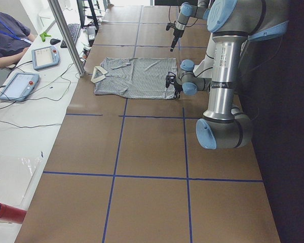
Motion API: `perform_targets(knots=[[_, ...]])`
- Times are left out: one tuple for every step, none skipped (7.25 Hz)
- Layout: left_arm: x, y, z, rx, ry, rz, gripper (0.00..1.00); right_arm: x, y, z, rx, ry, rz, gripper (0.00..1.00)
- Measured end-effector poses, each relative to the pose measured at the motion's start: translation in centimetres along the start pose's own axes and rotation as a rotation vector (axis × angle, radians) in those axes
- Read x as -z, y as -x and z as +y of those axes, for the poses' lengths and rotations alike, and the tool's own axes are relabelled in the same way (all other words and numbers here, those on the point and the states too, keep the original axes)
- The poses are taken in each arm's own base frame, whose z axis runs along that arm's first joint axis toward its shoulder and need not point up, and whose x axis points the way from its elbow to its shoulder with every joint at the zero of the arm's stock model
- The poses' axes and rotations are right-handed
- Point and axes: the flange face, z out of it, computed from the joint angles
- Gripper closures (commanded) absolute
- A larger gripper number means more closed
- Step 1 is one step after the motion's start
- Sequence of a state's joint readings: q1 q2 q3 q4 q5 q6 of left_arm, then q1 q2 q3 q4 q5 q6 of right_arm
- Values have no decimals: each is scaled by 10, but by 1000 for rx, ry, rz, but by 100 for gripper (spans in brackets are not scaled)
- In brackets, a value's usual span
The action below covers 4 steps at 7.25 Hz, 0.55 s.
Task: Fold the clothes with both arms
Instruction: 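Grasp the hem corners with both grippers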
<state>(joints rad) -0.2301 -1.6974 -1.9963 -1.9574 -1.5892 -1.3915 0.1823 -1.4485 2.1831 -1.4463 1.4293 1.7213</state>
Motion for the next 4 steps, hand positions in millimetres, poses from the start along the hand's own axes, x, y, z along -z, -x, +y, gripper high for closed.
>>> perform_targets(knots=[[1,-1,0,0,-1,3,100,-13,-3,10,8,-10,20,41],[2,-2,-1,0,-2,6,100,-25,-6,19,19,-18,37,41],[2,-4,-1,1,-6,10,100,-34,-8,25,29,-19,52,41],[3,-5,-2,1,-14,11,100,-41,-9,32,39,-15,64,47]])
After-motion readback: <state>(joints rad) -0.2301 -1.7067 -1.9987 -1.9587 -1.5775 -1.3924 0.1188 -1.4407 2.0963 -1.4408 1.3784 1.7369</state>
